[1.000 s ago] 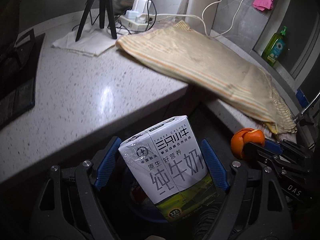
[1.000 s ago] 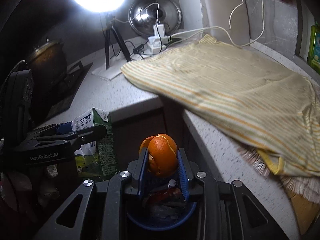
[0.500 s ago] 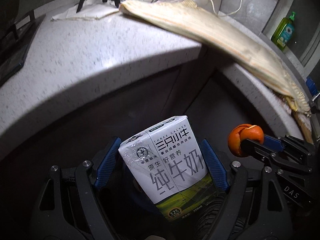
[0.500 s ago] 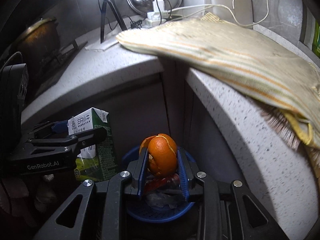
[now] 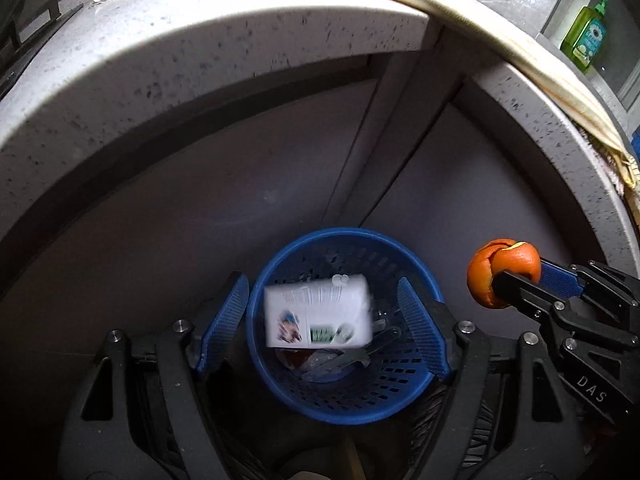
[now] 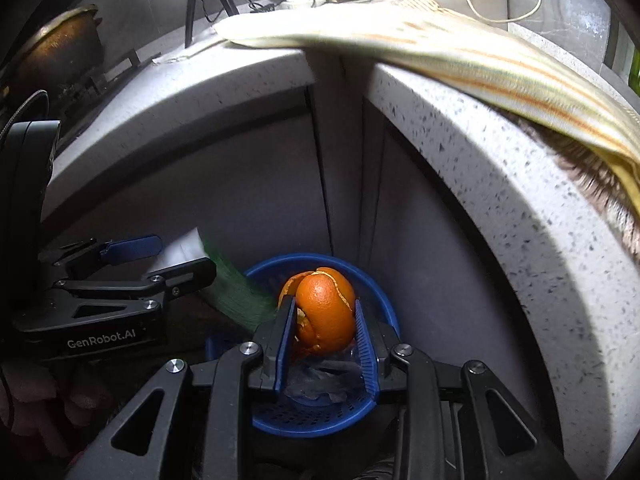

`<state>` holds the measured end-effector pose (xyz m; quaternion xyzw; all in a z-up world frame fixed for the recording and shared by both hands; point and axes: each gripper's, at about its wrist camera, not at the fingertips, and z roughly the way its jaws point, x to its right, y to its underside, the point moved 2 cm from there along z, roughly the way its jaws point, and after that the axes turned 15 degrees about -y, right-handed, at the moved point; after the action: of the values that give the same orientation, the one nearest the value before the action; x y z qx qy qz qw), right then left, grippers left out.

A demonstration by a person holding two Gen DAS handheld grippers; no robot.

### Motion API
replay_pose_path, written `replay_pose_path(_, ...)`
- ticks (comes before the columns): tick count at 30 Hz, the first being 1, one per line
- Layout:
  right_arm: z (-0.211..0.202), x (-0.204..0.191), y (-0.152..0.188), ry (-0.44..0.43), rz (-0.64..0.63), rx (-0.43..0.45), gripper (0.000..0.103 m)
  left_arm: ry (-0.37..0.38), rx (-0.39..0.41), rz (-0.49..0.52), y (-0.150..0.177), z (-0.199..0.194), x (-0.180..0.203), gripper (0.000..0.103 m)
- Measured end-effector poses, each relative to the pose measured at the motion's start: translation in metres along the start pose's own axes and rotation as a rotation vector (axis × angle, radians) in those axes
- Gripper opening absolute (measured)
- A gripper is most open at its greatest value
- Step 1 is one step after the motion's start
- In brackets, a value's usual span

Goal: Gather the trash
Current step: 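Open both tools to drop the carton and orange into the basket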

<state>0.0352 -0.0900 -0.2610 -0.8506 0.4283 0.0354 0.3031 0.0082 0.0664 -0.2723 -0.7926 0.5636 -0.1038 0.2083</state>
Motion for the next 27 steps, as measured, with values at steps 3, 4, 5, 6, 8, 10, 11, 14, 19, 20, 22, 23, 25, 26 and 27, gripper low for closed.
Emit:
replay_pose_path(3,0.006,0.003,0.001,0.005,0.007,-0.011,0.029,-0.013,0.001,0.011,-0.001,0.004,0.005,0.079)
replay_pose_path(4,0.008,0.003,0.001,0.006,0.006,-0.014,0.03,-0.015,-0.004,0.012,-0.001,0.006,0.005,0.079)
replay_pose_path(5,0.01,0.003,0.001,0.007,0.003,-0.018,0.031,-0.019,-0.01,0.012,-0.001,0.008,0.006,0.079)
replay_pose_path(6,0.012,0.002,0.001,0.008,-0.002,-0.021,0.032,-0.021,-0.015,0.012,0.001,0.009,0.009,0.079)
replay_pose_path(8,0.015,0.002,0.002,0.011,-0.01,-0.027,0.033,-0.023,-0.022,0.01,0.001,0.011,0.01,0.079)
replay_pose_path(10,0.018,0.001,0.001,0.015,-0.016,-0.034,0.043,-0.024,-0.026,0.01,0.001,0.012,0.011,0.079)
replay_pose_path(11,0.019,0.001,0.001,0.018,-0.017,-0.033,0.053,-0.025,-0.028,0.012,0.002,0.012,0.011,0.079)
replay_pose_path(14,0.019,0.001,0.003,0.017,-0.015,-0.029,0.056,-0.029,-0.026,0.014,0.002,0.013,0.007,0.079)
replay_pose_path(19,0.019,-0.001,-0.001,0.02,-0.023,-0.029,0.056,-0.037,-0.012,0.016,0.0,0.009,0.005,0.079)
replay_pose_path(20,0.018,-0.001,-0.001,0.02,-0.023,-0.027,0.056,-0.039,-0.008,0.017,-0.001,0.007,0.004,0.079)
replay_pose_path(22,0.016,-0.001,-0.002,0.018,-0.021,-0.023,0.057,-0.043,0.0,0.017,0.0,0.002,0.004,0.079)
replay_pose_path(23,0.015,0.0,-0.002,0.018,-0.021,-0.022,0.057,-0.046,0.005,0.017,0.0,0.0,0.003,0.079)
replay_pose_path(25,0.012,0.0,-0.003,0.017,-0.02,-0.016,0.057,-0.051,0.013,0.019,0.0,-0.003,0.002,0.079)
replay_pose_path(26,0.011,-0.001,-0.004,0.016,-0.021,-0.014,0.057,-0.055,0.021,0.022,-0.001,-0.006,0.002,0.079)
replay_pose_path(27,0.008,-0.001,-0.005,0.015,-0.023,-0.009,0.057,-0.059,0.028,0.024,-0.003,-0.009,0.001,0.079)
